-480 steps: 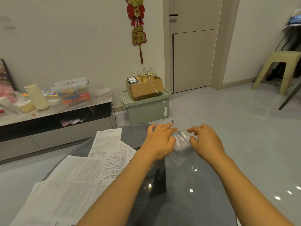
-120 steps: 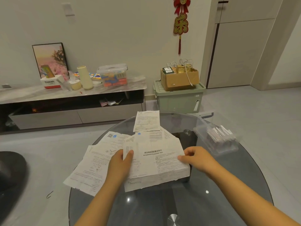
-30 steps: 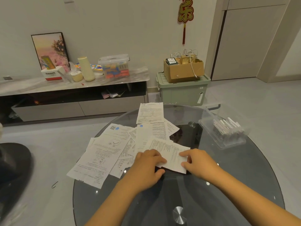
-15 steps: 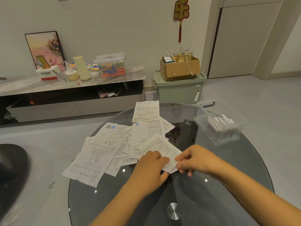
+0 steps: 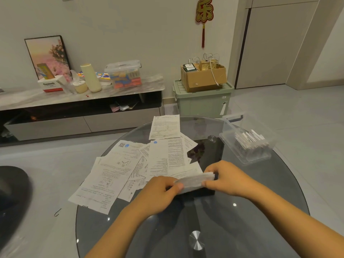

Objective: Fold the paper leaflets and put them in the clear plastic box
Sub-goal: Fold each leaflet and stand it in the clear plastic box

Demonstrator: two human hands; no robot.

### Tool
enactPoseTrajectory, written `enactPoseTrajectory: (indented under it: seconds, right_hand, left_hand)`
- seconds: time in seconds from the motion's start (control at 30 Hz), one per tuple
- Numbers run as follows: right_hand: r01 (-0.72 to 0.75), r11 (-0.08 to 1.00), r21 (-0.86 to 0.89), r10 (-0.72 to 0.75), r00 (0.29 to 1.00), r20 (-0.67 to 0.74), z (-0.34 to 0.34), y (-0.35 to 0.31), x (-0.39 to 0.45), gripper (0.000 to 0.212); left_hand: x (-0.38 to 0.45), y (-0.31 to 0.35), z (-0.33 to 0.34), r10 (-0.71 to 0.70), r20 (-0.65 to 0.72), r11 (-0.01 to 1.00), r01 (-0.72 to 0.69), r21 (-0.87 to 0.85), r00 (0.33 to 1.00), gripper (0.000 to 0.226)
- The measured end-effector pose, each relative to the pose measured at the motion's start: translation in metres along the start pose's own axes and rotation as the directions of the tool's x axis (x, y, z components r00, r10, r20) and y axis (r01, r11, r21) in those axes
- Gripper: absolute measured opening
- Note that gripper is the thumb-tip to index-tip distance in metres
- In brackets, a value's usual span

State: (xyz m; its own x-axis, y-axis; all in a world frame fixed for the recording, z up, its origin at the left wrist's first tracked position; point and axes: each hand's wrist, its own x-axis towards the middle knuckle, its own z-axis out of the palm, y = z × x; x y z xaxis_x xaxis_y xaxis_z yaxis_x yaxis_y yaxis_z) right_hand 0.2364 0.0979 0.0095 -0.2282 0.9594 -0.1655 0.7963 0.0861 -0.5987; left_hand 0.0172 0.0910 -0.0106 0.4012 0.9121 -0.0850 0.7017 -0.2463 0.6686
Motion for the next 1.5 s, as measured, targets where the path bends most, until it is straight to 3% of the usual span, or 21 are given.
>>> enactPoseTrajectory:
  seconds: [0.07, 0.17, 0.4, 0.53, 0.67, 0.73, 0.83, 0.93, 1.03, 1.17, 1.37, 1.5]
  right_hand:
    - [-0.011, 0.998, 0.06, 0.014, 0.999, -0.044, 0.002, -0.002, 0.002, 0.017]
    - [-0.043, 0.992, 0.117, 0.056, 0.992, -0.113, 0.013, -0.001, 0.008, 0.019]
    - [-0.103, 0.992, 0.074, 0.111, 0.987, -0.115, 0.033, 0.002, 0.014, 0.054]
    - [-0.143, 0.987, -0.069, 0.134, 0.984, -0.119, 0.037, 0.004, 0.017, 0.07]
    - [-0.114, 0.98, -0.161, 0.094, 0.987, -0.128, 0.032, 0.006, 0.018, 0.088]
    - [-0.103, 0.979, -0.175, 0.081, 0.988, -0.129, 0.029, 0.007, 0.017, 0.086]
    - [-0.003, 0.982, -0.19, -0.019, 0.993, -0.117, 0.027, 0.006, 0.014, 0.06]
    - [0.112, 0.933, -0.342, -0.157, 0.982, -0.105, 0.026, 0.006, 0.012, 0.038]
    - [0.144, 0.883, -0.447, -0.207, 0.974, -0.093, 0.025, 0.009, 0.012, 0.043]
    - [0.203, 0.881, -0.427, -0.23, 0.973, -0.013, 0.02, 0.012, 0.004, 0.037]
    - [0.252, 0.883, -0.395, -0.238, 0.968, 0.083, 0.019, 0.012, -0.012, 0.071]
    - [0.291, 0.848, -0.442, -0.301, 0.952, 0.048, 0.02, 0.012, -0.018, 0.051]
  left_hand:
    - [0.002, 0.002, 0.002, -0.033, -0.057, 0.999, 0.033, -0.011, 0.998, 0.036]
    - [0.004, 0.006, 0.007, -0.047, -0.128, 0.999, 0.044, -0.028, 0.991, 0.009]
    - [0.01, 0.0, 0.022, -0.079, -0.164, 0.995, 0.067, -0.075, 0.983, 0.079]
    - [0.013, -0.001, 0.025, -0.119, -0.205, 0.991, 0.104, -0.084, 0.972, 0.092]
    - [0.016, -0.002, 0.023, -0.087, -0.228, 0.99, 0.11, 0.093, 0.97, 0.09]
    - [0.018, -0.004, 0.019, -0.018, -0.215, 0.97, 0.069, 0.231, 0.976, 0.082]
    - [0.015, -0.007, 0.016, 0.09, -0.081, 0.922, -0.052, 0.384, 0.993, 0.056]
    - [0.01, -0.009, 0.018, 0.121, -0.009, 0.908, -0.107, 0.404, 0.993, 0.044]
    - [0.007, -0.008, 0.018, 0.15, -0.01, 0.916, -0.136, 0.378, 0.989, 0.041]
    - [0.005, -0.004, 0.02, 0.103, 0.087, 0.94, -0.126, 0.318, 0.991, 0.043]
    - [0.009, -0.001, 0.019, 0.209, 0.048, 0.906, -0.212, 0.368, 0.977, 0.035]
    - [0.01, -0.002, 0.021, 0.241, 0.016, 0.926, -0.235, 0.297, 0.97, 0.028]
